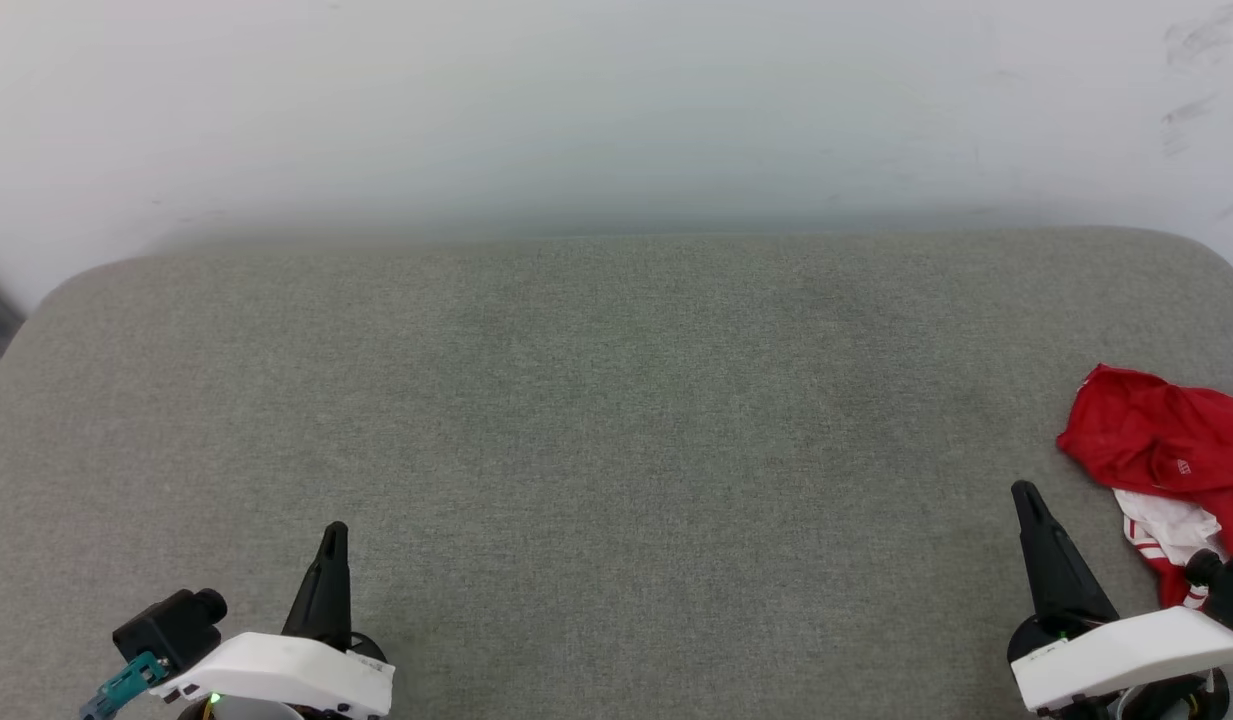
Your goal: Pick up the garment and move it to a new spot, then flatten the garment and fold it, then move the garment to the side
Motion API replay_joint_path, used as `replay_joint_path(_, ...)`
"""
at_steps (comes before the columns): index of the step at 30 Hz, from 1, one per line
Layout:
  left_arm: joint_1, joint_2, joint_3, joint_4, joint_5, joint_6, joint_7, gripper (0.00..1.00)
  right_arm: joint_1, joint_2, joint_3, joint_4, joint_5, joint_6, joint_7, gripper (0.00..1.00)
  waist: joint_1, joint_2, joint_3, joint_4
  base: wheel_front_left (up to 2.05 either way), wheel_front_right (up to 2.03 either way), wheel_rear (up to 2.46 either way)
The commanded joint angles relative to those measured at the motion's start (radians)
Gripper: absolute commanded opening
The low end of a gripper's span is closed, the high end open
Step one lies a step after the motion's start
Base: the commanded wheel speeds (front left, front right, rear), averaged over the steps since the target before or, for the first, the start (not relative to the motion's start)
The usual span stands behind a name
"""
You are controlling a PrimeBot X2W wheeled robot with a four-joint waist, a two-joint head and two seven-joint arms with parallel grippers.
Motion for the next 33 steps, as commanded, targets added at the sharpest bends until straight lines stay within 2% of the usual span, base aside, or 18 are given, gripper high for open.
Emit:
replay_joint_path(1, -0.034, -0.003, 0.012, -0.009, -0.041, -0.005, 0.01, 0.0, -0.03, -0.01, -0.001, -0.002, 0.049, 0.0, 0.001, 0.0, 0.0, 0.0, 0.0, 0.0, 0.0, 0.0, 0.0)
replay_joint_path(33, -0.067, -0.027, 0.067, 0.006, -0.419, -0.023, 0.11, 0.0, -0.088, -0.016, -0.013, 0.096, 0.473, 0.0, 0.026, 0.0, 0.0, 0.0, -0.001, 0.007, 0.0, 0.0, 0.0)
